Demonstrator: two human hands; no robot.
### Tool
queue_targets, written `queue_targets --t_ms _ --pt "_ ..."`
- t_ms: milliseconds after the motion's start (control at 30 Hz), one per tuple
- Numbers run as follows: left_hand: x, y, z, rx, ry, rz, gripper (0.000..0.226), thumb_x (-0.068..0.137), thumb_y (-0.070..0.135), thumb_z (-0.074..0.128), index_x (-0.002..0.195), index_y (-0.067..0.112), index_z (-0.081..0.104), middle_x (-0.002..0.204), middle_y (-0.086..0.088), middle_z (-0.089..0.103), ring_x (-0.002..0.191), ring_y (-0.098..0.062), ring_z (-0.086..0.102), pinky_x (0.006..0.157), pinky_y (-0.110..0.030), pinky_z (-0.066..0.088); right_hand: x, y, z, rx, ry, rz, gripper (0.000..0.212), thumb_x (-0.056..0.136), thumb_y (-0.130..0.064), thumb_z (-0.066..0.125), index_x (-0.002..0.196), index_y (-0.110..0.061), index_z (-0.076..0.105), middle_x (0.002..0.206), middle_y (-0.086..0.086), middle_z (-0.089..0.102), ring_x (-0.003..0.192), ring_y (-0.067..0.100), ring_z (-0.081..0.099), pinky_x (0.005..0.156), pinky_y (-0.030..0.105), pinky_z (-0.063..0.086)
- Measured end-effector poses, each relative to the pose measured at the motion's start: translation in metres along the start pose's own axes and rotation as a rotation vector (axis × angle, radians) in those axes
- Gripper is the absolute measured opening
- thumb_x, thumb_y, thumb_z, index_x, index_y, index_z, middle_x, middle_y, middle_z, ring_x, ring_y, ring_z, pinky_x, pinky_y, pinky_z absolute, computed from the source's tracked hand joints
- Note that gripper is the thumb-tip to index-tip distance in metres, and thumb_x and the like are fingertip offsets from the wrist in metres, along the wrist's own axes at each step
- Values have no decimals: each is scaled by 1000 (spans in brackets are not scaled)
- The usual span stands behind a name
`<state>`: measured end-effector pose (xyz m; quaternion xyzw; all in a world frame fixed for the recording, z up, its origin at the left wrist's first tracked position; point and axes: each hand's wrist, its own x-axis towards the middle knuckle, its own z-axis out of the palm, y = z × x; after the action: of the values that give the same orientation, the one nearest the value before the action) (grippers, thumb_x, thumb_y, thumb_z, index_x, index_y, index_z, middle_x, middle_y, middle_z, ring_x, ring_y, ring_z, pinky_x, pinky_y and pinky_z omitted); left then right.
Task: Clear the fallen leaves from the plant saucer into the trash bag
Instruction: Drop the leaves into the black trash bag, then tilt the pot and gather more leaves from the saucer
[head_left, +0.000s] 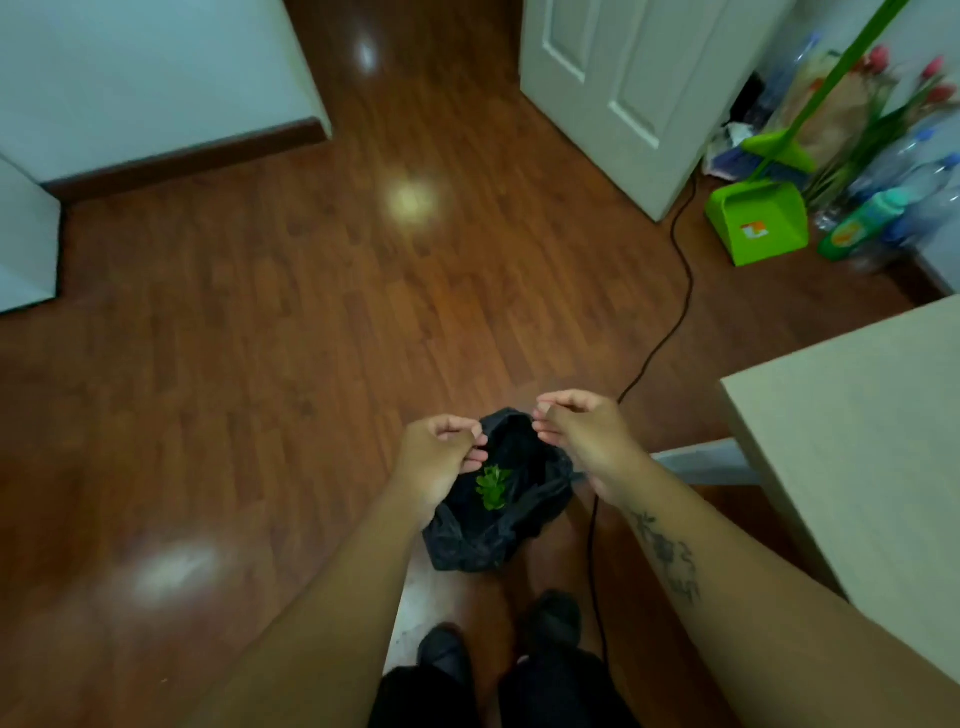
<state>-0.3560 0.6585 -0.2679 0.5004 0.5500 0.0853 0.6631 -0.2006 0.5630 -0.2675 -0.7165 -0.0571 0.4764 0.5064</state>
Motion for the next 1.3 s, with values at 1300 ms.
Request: queue_targets --t_ms 1300 --pt "-370 44 365 363 -1028 184 10 91 9 63 91 -1 65 85 -13 72 76 -26 71 73 -32 60 -463 90 -348 1022 1003 -317 11 93 -3 57 102 0 63 85 12 66 76 20 64 69 26 55"
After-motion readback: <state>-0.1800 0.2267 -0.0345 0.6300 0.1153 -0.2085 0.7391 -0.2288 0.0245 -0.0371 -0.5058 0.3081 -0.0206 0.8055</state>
